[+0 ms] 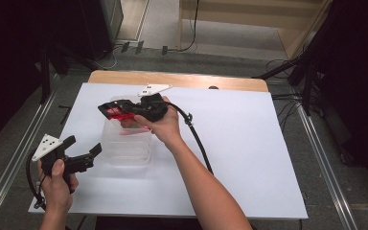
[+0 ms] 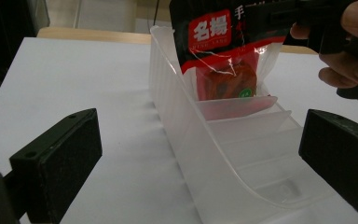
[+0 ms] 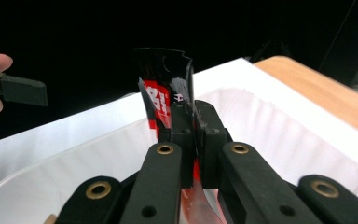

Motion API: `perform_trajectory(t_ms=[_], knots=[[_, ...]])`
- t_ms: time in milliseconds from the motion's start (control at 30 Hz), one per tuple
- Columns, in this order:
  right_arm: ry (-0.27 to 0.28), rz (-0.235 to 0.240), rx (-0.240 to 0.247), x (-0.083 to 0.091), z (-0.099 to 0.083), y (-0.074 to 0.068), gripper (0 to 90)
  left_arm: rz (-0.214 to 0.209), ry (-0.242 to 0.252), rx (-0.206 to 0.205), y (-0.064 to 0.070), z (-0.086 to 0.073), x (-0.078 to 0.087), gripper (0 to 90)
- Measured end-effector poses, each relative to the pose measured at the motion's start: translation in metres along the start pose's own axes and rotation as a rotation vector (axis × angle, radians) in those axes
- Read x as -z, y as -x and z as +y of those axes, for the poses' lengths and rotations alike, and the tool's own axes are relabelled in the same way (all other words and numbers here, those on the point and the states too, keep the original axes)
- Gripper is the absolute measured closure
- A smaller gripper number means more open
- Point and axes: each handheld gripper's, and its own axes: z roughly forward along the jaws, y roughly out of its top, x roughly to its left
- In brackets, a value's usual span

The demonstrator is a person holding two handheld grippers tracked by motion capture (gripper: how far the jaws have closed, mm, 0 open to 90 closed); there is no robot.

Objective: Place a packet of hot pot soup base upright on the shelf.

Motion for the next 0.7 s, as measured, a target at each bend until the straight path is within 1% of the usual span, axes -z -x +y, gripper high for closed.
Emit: perform_trajectory(t_ms=[33,67,100,167,200,233,267,300,333,400,433,467,500,533,567,600,633,667,700], knots=[[0.0,0.0,0.0,0.0,0.0,0.0,88.3,0.0,0.0,0.0,0.0,0.0,0.0,0.0],[-0.011,0.006,-0.005,0.0,-0.004,0.0,85.2,0.0,-0.001,-0.001,0.0,0.0,0.0,0.0],[-0.011,0.006,-0.005,0.0,-0.004,0.0,85.2,0.0,-0.001,0.0,0.0,0.0,0.0,0.0],[-0.023,-0.01,-0.02,0.001,-0.007,0.001,81.7,0.0,-0.002,0.0,0.0,0.0,0.0,0.0],[-0.021,-0.011,-0.04,0.005,-0.01,0.002,73.5,-0.001,-0.002,-0.001,0.0,0.0,-0.001,0.0],[-0.021,-0.011,-0.04,0.005,-0.01,0.002,73.5,-0.001,-0.002,-0.001,0.0,0.0,-0.001,0.0],[-0.017,-0.023,-0.056,0.008,-0.011,0.003,69.4,0.0,-0.003,-0.002,0.0,0.0,-0.001,0.0],[-0.017,-0.04,-0.073,0.014,-0.012,0.005,64.3,-0.002,-0.003,0.004,0.0,-0.001,-0.001,0.0],[-0.017,-0.04,-0.073,0.014,-0.012,0.005,64.3,-0.002,-0.003,0.004,0.0,-0.001,-0.001,0.0],[-0.016,-0.049,-0.078,0.021,-0.014,0.007,59.6,0.0,-0.007,0.0,0.001,-0.001,-0.002,0.0],[-0.018,-0.063,-0.076,0.027,-0.016,0.007,55.5,-0.003,-0.006,0.0,0.001,-0.001,-0.002,0.0],[-0.018,-0.063,-0.076,0.027,-0.016,0.007,55.5,-0.004,-0.005,0.0,0.002,-0.001,-0.002,0.0],[-0.018,-0.07,-0.078,0.034,-0.017,0.009,51.3,-0.004,-0.008,-0.003,0.002,-0.001,-0.003,0.0],[-0.015,-0.071,-0.077,0.037,-0.018,0.01,49.4,-0.005,-0.011,-0.004,0.003,-0.002,-0.003,0.0],[-0.015,-0.071,-0.077,0.037,-0.018,0.01,49.4,-0.005,-0.011,-0.004,0.003,-0.002,-0.003,0.0],[-0.009,-0.078,-0.076,0.044,-0.019,0.011,45.1,-0.006,-0.01,-0.005,0.004,-0.002,-0.004,0.0],[-0.008,-0.082,-0.081,0.048,-0.02,0.012,43.0,-0.005,-0.013,-0.008,0.004,-0.002,-0.004,0.0],[-0.005,-0.087,-0.081,0.052,-0.021,0.013,41.2,-0.007,-0.014,-0.007,0.005,-0.003,-0.005,0.0],[-0.005,-0.087,-0.081,0.052,-0.021,0.013,41.2,-0.007,-0.014,-0.007,0.005,-0.003,-0.005,0.0]])
